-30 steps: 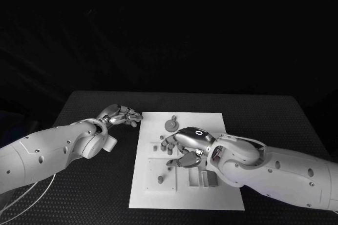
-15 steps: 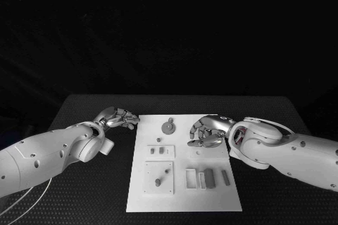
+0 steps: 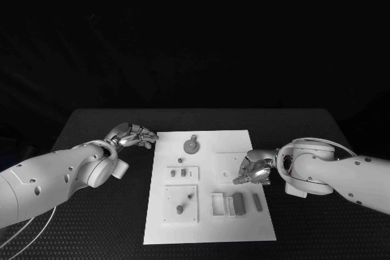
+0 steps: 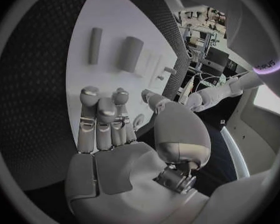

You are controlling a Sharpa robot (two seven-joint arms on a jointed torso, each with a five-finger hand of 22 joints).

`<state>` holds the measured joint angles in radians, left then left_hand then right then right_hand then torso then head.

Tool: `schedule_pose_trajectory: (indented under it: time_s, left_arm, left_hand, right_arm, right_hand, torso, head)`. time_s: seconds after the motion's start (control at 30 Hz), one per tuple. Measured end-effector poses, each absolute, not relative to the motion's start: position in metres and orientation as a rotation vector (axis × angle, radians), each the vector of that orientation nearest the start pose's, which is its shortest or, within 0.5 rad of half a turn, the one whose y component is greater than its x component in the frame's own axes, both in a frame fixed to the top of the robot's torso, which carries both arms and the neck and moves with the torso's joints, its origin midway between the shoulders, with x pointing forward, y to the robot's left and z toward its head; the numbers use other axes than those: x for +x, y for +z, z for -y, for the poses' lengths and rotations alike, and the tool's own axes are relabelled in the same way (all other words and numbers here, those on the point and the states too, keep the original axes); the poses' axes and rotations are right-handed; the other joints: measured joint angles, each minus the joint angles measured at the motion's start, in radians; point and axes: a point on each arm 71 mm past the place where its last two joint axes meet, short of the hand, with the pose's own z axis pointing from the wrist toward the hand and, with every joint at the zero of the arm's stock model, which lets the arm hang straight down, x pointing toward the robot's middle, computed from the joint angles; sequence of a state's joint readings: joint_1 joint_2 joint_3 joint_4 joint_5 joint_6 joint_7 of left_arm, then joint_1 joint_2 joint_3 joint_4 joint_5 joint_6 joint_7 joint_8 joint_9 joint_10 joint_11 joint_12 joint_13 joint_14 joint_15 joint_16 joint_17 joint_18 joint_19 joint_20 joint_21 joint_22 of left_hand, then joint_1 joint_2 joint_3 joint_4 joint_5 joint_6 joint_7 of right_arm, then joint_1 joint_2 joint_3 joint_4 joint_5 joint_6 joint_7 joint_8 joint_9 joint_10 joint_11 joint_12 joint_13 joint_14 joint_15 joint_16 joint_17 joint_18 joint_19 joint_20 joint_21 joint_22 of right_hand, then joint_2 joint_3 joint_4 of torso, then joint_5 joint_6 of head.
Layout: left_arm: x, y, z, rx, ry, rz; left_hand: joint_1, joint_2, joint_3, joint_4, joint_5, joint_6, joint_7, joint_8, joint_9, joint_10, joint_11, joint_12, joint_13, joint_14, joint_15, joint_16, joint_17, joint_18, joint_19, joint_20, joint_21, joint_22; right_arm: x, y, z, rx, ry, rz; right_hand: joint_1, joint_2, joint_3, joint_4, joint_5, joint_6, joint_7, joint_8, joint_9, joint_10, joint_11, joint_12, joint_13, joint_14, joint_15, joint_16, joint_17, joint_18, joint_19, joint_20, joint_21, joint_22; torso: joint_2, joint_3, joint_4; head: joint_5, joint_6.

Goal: Assemble the parts on the task board

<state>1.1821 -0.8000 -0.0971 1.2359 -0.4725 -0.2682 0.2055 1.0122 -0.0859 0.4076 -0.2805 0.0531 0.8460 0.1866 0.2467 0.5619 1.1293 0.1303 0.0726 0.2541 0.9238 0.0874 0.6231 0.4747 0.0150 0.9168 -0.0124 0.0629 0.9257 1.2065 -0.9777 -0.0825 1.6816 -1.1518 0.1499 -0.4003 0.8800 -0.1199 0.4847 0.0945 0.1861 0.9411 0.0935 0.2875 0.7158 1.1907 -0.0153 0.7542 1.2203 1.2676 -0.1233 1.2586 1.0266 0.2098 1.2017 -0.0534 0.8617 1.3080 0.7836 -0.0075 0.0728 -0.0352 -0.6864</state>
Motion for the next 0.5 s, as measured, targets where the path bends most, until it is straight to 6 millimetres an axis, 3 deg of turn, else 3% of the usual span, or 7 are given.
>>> schedule_pose_trajectory:
  time_s: [0.07,0.17,0.23,0.37,0.5]
  left_arm:
    - [0.522,-0.23,-0.273,-0.773,-1.056,-1.679]
    - [0.523,-0.23,-0.274,-0.774,-1.052,-1.678]
    - [0.523,-0.23,-0.275,-0.775,-1.05,-1.677]
    - [0.523,-0.23,-0.275,-0.776,-1.048,-1.677]
    - [0.523,-0.231,-0.275,-0.777,-1.048,-1.677]
  left_hand:
    - [0.0,0.0,0.0,0.0,0.0,0.0,0.0,0.0,0.0,0.0,0.0,0.0,0.0,0.0,0.0,0.0,0.001,0.0,0.0,0.0,0.0,0.0]
    - [0.0,0.0,0.0,0.0,0.0,0.0,0.0,0.0,0.0,0.0,0.0,0.0,0.0,0.0,0.0,0.0,0.001,0.0,0.0,0.0,0.0,0.0]
    - [0.0,0.0,0.0,0.0,0.0,0.0,0.0,0.0,0.0,0.0,0.0,0.0,0.0,0.0,0.0,0.0,0.001,0.0,0.0,0.0,0.0,0.0]
    - [-0.003,0.003,0.0,0.0,0.0,0.0,0.0,0.0,0.0,0.0,0.0,0.0,0.0,0.0,0.0,0.0,0.001,0.0,0.0,0.0,0.0,0.0]
    - [-0.004,0.004,0.0,0.0,0.0,0.0,0.0,0.0,0.0,0.0,0.0,0.0,-0.001,0.0,0.0,0.0,0.002,0.0,0.0,0.0,0.0,0.0]
  right_arm:
    - [0.432,-0.225,0.231,0.056,0.499,-2.361]
    - [0.427,-0.226,0.231,0.071,0.497,-2.402]
    - [0.423,-0.227,0.231,0.071,0.49,-2.422]
    - [0.421,-0.228,0.232,0.062,0.475,-2.442]
    - [0.417,-0.23,0.233,0.043,0.457,-2.465]
  right_hand:
    - [-0.015,0.019,-0.029,-0.021,0.004,0.0,0.0,0.0,0.002,-0.003,0.002,0.0,0.0,-0.006,0.003,0.007,0.005,0.0,-0.007,0.004,0.0,0.0]
    - [-0.029,0.025,-0.042,-0.017,0.004,0.004,-0.004,0.0,0.003,-0.004,0.001,0.002,0.0,-0.006,0.003,0.008,0.008,0.0,-0.007,0.004,0.0,0.0]
    - [-0.038,0.017,-0.046,-0.011,0.004,0.008,-0.008,-0.004,0.003,-0.004,0.001,0.005,0.0,-0.006,0.003,0.014,0.011,0.0,-0.007,0.004,0.0,0.0]
    - [-0.055,0.013,-0.044,0.003,-0.062,0.022,-0.021,-0.005,0.004,0.008,-0.011,0.009,0.0,-0.005,-0.003,0.023,0.018,0.001,-0.007,0.004,0.0,0.0]
    - [-0.061,0.007,-0.046,0.024,-0.077,0.033,-0.032,-0.005,0.004,0.019,-0.015,0.013,-0.002,-0.003,-0.008,0.034,0.03,0.008,-0.007,0.004,0.0,0.0]
  torso:
    - [0.0,-0.0003,-0.0002]
    - [-0.001,0.0,-0.0012]
    - [-0.002,0.0004,-0.0019]
    - [-0.003,0.0007,-0.0033]
    - [-0.005,0.001,-0.0047]
  head:
    - [-0.001,-0.001]
    - [-0.001,-0.005]
    - [-0.001,-0.006]
    - [-0.003,-0.008]
    - [-0.004,-0.011]
